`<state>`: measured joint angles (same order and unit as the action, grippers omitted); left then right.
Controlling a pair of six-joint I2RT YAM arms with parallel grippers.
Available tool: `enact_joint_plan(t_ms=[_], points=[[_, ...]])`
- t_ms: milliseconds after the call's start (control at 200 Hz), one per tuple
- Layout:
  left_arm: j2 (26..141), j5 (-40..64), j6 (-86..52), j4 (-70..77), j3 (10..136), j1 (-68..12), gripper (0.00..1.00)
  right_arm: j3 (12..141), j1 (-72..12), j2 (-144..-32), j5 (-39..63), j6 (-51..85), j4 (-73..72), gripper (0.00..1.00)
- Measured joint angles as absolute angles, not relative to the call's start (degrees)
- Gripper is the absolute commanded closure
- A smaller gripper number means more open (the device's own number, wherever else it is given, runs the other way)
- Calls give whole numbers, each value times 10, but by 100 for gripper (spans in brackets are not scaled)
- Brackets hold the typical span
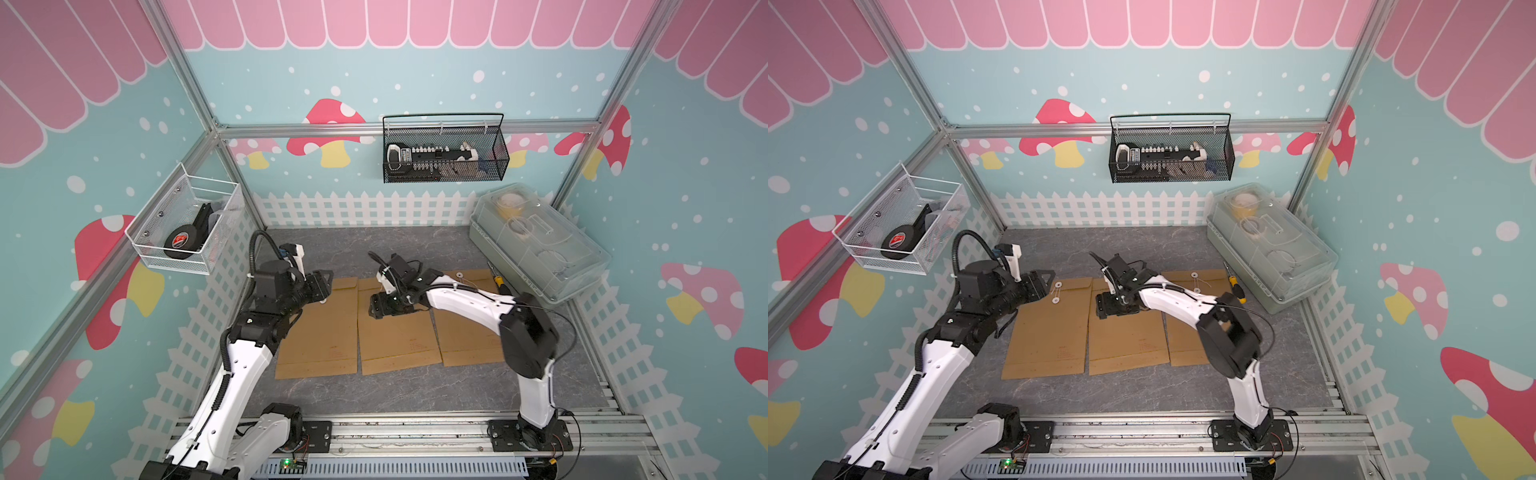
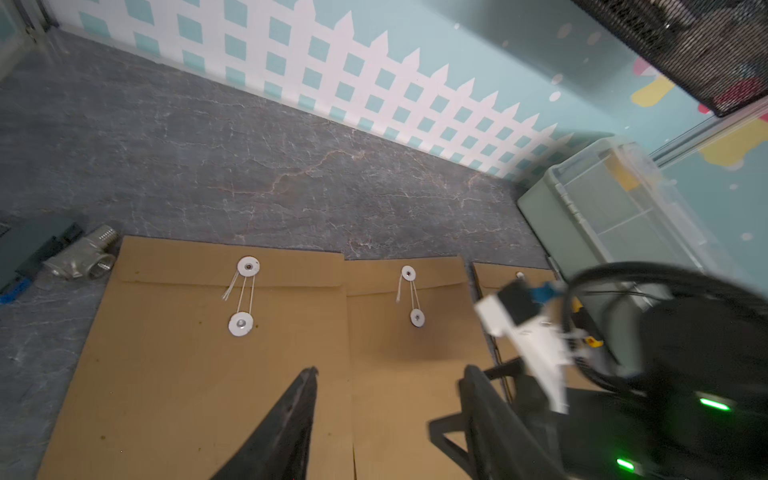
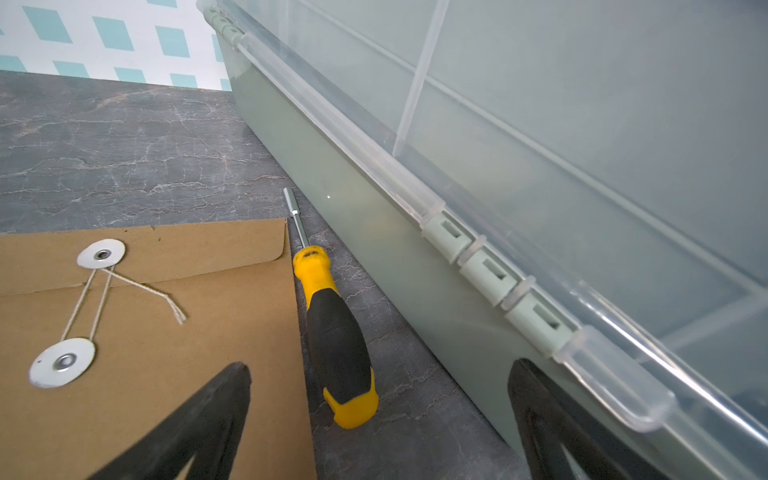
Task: Close the mouth of the file bag
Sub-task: Place the file bag at the center of the board, then reset both arms
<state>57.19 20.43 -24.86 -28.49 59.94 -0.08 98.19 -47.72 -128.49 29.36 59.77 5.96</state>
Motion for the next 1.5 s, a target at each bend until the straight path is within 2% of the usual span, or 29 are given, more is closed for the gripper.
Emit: enact_joint_plan(t_ms=[50, 165, 400, 530, 635, 680, 725, 825, 891, 996, 1211, 1371, 1501], points=[[572, 203, -248, -285, 599, -2, 56, 992, -483, -1294, 281, 598, 84, 99], [572, 201, -246, -285, 599, -3, 56, 1021, -488, -1320, 259, 584, 152, 79], [568, 197, -247, -283, 596, -5, 53, 1080, -484, -1347, 217, 523, 277, 50], [563, 189, -247, -278, 584, -6, 50, 1086, -482, -1333, 201, 482, 321, 42], [561, 170, -243, -273, 565, -16, 46, 1030, -477, -1274, 184, 444, 335, 33], [560, 149, -235, -270, 553, -32, 44, 987, -474, -1227, 163, 424, 332, 26], [557, 120, -228, -259, 535, -54, 43, 932, -470, -1170, 136, 399, 322, 14], [544, 46, -211, -218, 476, -116, 40, 789, -460, -1013, 48, 337, 268, 3], [534, -13, -191, -171, 427, -156, 34, 701, -442, -912, -8, 299, 219, 2], [536, -110, -157, -90, 365, -208, 31, 600, -377, -813, -76, 248, 148, 1], [587, -280, -114, 67, 308, -201, 29, 417, -206, -710, -233, 148, 3, 1], [661, -307, -113, 171, 266, -122, 29, 339, -137, -737, -303, 104, -133, 2], [719, -253, -117, 234, 236, -51, 29, 330, -101, -794, -312, 67, -209, 2]])
